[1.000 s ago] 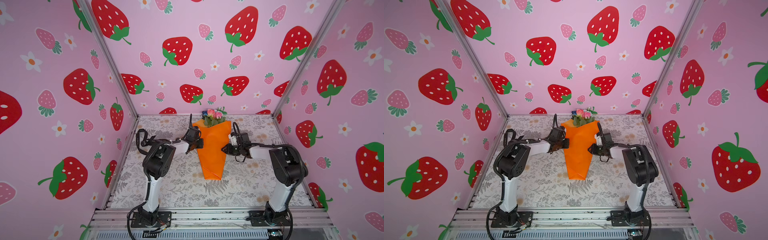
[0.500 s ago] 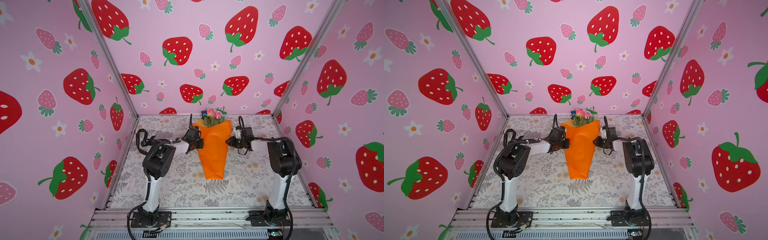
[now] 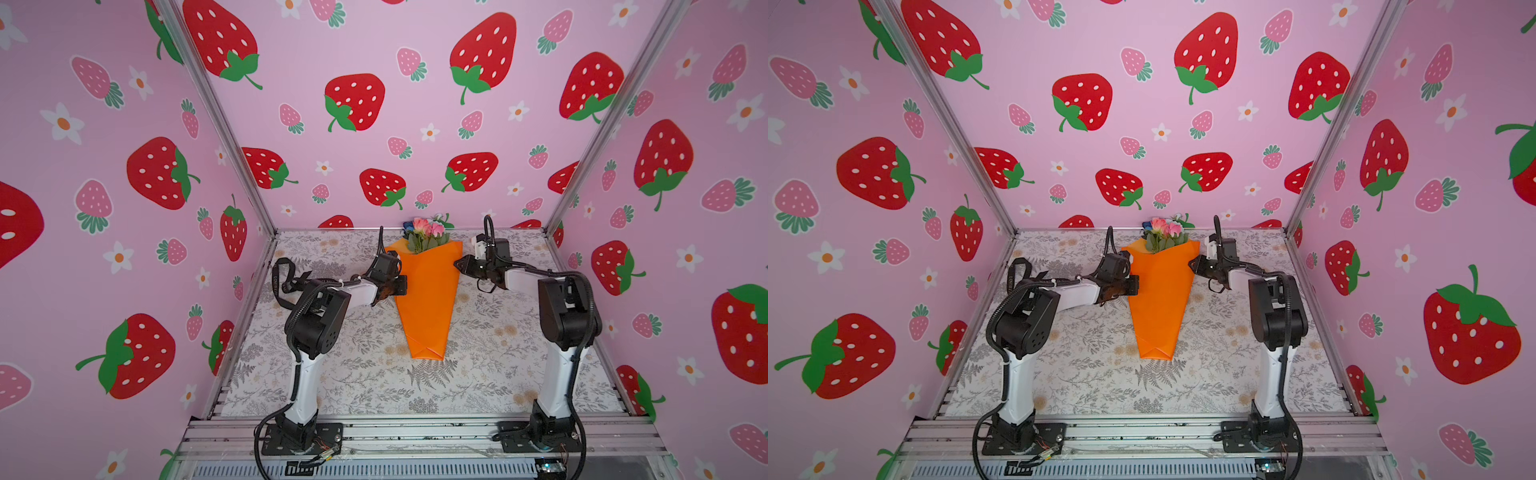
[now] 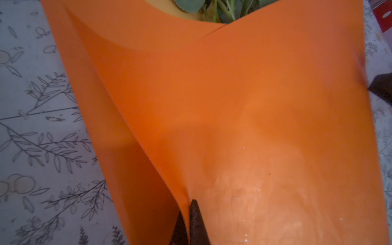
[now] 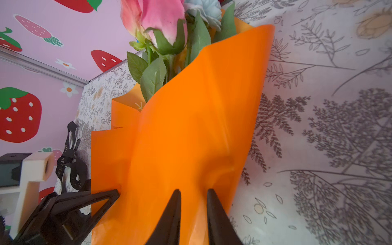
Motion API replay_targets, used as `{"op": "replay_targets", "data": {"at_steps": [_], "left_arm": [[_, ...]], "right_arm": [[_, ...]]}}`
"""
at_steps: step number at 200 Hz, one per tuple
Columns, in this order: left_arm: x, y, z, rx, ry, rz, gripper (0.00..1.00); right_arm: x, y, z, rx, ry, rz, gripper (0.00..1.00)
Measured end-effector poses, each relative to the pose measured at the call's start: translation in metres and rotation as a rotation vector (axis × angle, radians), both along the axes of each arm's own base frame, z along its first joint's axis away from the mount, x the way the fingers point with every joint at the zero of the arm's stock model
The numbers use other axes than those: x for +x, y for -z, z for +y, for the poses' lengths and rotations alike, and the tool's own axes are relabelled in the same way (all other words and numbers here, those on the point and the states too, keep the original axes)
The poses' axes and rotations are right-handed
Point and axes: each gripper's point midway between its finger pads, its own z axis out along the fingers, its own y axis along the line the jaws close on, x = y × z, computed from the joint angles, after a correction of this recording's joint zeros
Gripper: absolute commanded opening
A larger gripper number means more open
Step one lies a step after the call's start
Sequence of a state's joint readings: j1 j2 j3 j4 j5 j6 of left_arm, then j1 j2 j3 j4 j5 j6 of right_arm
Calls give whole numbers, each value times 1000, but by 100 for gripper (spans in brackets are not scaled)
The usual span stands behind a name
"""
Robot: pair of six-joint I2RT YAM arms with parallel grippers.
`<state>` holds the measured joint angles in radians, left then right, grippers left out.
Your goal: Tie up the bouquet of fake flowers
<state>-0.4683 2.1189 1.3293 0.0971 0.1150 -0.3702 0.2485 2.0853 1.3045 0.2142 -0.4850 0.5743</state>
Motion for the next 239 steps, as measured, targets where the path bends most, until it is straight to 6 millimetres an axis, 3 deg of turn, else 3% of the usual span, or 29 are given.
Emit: {"op": "replay_targets", "data": {"at_steps": [48,110,174,194,198,218,239], "left_arm": [[1,-2,-1,-4,1,-3,0],[1,-2,0,-7,2,0,0],[4,-2,4,-10,-6,1,0],[3,-2,3,-27,0,11,4],[3,-2,3,-31,0,13,10],[1,-4,1,-55,5,28,16],[-1,-11,-1,-86,5,39,36]], "right_arm": [[8,39,2,-9,8,68,24],[46,38,3,-17,33,17,30],[100,37,-17,-13,103,-30,33],[111,35,-22,2,113,-32,37],[112,34,-23,3,113,-32,38],[114,30,-26,-1,114,-18,42],[114,23,-26,-11,104,-19,47]]}}
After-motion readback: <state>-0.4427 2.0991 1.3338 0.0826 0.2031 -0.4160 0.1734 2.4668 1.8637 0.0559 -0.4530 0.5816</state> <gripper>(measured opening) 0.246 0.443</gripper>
